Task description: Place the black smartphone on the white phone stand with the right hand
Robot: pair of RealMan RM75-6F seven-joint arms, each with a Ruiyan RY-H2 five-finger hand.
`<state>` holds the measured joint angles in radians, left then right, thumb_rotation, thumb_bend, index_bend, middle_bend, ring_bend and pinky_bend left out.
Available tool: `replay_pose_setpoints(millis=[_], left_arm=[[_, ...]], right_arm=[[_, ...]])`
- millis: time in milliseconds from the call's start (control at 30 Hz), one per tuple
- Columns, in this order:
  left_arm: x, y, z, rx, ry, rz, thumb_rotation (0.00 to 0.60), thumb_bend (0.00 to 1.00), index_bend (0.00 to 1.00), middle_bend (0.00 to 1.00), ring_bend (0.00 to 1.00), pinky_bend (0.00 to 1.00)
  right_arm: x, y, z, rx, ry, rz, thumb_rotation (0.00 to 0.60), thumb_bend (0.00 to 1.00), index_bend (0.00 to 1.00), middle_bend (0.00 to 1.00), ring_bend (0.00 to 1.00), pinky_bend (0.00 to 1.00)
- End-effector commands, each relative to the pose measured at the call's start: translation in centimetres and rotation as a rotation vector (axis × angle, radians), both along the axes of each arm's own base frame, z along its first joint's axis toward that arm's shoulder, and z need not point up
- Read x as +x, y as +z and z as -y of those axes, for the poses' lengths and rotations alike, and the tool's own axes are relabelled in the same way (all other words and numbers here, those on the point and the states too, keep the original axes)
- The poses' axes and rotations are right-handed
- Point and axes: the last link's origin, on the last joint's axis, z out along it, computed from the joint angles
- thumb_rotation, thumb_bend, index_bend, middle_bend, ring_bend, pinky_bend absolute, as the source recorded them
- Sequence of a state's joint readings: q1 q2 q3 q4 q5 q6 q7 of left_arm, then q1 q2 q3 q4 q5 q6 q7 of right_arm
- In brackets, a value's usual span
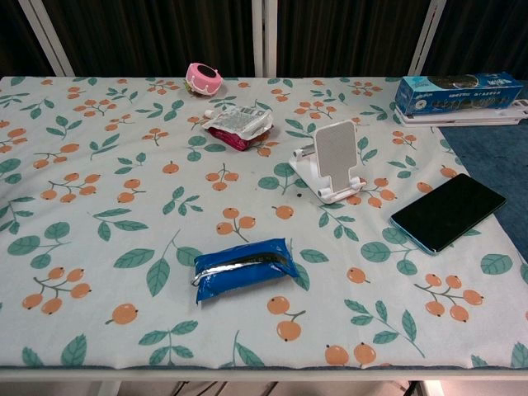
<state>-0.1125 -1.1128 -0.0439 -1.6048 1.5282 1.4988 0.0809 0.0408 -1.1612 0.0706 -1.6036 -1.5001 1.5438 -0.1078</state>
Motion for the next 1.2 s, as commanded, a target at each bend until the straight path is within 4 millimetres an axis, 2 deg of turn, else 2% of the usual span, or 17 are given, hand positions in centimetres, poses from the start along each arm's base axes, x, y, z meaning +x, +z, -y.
replay_pose_setpoints(millis=[33, 433, 600, 767, 900, 1200], left_arm=[[-0.1, -0.1, 0.0, -0.003, 0.003, 0.002, 0.422, 0.00, 0.14, 0.13, 0.11, 0.21], [0.3, -0.7, -0.1, -0.027, -0.009, 0.000, 0.421, 0.00, 0.14, 0.13, 0.11, 0.22], [0.2, -0.8, -0.4, -0.039, -0.004, -0.006, 0.422, 0.00, 0.14, 0.13, 0.11, 0.21], [0.0, -1.1, -0.4, -0.035, -0.004, 0.007, 0.421, 0.00, 0.14, 0.13, 0.11, 0.22], [0.0, -1.2, -0.5, -0.042, -0.007, 0.003, 0.423, 0.00, 0.14, 0.13, 0.11, 0.21], [0.3, -1.3, -0.3, -0.065, -0.019, 0.030, 0.424, 0.00, 0.14, 0.13, 0.11, 0.21]], right_arm=[[0.0, 0.1, -0.1, -0.001, -0.003, 0.000, 0.600, 0.05, 0.00, 0.00, 0.00, 0.00], [-0.3, 0.5, 0.0, 0.027, 0.001, -0.042, 0.600, 0.05, 0.00, 0.00, 0.00, 0.00], [-0.6, 0.6, 2.5, 0.145, 0.009, -0.170, 0.600, 0.05, 0.00, 0.00, 0.00, 0.00], [-1.0, 0.2, 6.2, 0.281, -0.004, -0.281, 0.600, 0.02, 0.00, 0.00, 0.00, 0.00], [-0.5, -1.4, 8.5, 0.383, 0.008, -0.327, 0.600, 0.00, 0.00, 0.00, 0.00, 0.00], [1.6, -7.8, 12.7, 0.582, 0.057, -0.351, 0.600, 0.00, 0.00, 0.00, 0.00, 0.00]])
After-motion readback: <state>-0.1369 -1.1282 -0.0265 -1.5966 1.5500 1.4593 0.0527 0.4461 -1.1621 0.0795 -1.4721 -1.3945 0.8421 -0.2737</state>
